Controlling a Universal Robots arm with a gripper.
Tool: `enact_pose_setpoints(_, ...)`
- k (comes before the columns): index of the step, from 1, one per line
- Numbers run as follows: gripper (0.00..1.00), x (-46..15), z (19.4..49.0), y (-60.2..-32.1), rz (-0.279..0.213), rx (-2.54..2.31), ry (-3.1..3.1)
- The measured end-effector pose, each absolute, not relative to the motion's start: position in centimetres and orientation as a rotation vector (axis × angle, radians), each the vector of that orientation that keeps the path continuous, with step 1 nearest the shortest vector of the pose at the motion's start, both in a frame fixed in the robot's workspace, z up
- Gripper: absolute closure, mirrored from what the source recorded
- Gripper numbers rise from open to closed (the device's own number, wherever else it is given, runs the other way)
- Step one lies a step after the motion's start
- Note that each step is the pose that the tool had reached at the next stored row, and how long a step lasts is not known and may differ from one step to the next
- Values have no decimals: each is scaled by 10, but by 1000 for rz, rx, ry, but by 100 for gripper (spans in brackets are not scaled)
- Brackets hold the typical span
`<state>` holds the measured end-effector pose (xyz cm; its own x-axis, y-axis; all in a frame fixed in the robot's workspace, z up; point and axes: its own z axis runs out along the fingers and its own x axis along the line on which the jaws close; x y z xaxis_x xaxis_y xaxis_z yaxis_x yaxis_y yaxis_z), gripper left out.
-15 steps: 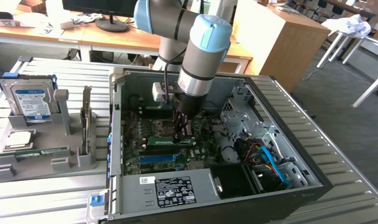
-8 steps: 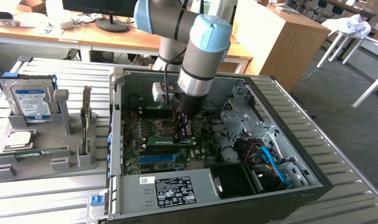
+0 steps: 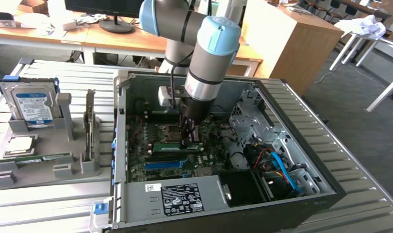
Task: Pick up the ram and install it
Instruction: 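Insert the ram into the slot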
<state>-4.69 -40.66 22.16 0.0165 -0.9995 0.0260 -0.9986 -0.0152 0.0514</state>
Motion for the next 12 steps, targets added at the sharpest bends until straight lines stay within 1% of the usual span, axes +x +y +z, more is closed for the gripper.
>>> enact_pose_setpoints(12, 87, -47, 220, -407, -27, 2199, -2166)
